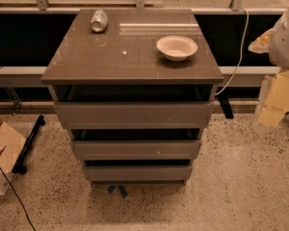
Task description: Open middle drawer
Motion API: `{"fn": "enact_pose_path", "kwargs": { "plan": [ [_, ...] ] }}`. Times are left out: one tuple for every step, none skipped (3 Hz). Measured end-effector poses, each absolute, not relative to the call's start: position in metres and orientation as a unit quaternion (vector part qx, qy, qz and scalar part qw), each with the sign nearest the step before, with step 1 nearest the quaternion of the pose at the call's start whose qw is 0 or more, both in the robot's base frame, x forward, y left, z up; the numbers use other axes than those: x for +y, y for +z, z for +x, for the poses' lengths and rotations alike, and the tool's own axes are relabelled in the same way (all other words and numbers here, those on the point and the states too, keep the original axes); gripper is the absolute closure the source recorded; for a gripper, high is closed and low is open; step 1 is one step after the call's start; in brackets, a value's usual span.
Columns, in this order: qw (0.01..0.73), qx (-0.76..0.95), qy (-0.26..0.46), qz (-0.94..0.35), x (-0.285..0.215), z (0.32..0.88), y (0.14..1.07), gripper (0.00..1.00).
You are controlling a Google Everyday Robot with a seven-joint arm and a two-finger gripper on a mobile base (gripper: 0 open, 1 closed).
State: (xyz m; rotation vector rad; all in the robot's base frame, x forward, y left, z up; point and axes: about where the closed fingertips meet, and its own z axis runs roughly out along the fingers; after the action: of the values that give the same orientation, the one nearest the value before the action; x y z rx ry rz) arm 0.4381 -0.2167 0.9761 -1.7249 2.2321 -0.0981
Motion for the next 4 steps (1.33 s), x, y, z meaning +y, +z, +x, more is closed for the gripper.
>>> {"fn": "enact_pose_path", "kwargs": {
  "plan": [
    [0.159,0.781,-0.034,-0.603,-0.217,0.438,0.976,0.0],
    [0.177,0.781,-0.029,-0.598,-0.215,0.441,0.965,0.0],
    [0.205,0.775,-0.027,-0.597,-0.213,0.445,0.946,0.0],
    [0.244,0.764,-0.022,-0.597,-0.217,0.453,0.913,0.0]
  ]
}}
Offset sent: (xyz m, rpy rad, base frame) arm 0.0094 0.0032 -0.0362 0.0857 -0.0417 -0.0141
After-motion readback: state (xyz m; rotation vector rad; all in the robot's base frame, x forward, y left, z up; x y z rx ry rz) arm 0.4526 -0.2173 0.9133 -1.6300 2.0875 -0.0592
